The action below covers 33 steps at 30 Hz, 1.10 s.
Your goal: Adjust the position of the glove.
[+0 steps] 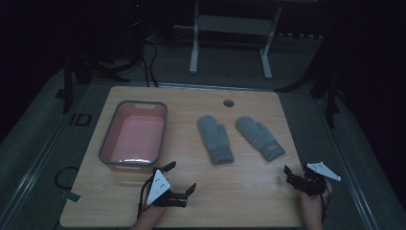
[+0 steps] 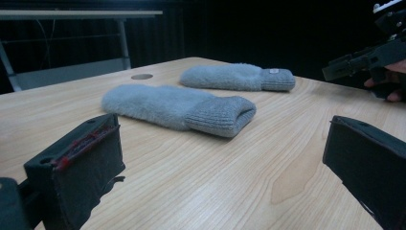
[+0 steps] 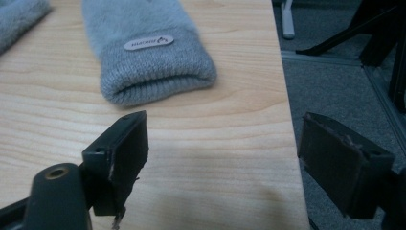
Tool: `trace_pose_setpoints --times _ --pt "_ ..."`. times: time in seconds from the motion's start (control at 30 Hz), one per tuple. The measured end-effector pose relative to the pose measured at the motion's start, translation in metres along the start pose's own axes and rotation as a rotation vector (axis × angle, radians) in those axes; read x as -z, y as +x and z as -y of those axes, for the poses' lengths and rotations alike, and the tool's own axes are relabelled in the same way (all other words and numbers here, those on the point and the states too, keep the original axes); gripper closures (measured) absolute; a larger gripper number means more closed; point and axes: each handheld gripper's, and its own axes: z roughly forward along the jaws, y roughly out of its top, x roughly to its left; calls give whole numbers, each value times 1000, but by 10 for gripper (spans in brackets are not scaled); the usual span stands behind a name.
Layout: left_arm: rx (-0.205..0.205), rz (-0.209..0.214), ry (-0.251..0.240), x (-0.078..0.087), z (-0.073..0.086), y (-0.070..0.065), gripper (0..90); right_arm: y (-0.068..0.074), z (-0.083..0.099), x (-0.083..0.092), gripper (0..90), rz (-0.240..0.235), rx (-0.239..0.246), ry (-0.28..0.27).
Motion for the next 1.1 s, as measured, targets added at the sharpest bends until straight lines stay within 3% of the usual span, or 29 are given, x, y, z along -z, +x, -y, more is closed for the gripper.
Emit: trace_pose_setpoints --times 0.1,0.3,0.43,0.5,0.63,1.1 --pt "26 3 10 5 0 1 2 1 1 1 177 -14 5 -1" --pt "39 -4 1 8 1 3 2 6 0 0 174 -11 38 9" --pt "28 -5 -2 8 1 3 2 10 -7 1 174 -43 35 34" --pt "20 -5 0 7 1 2 2 15 -11 0 174 -52 57 56" --pt "18 -1 0 7 1 2 2 24 -22 -4 144 -127 68 104" --pt "13 3 6 7 1 2 2 72 -55 -16 147 -230 129 105"
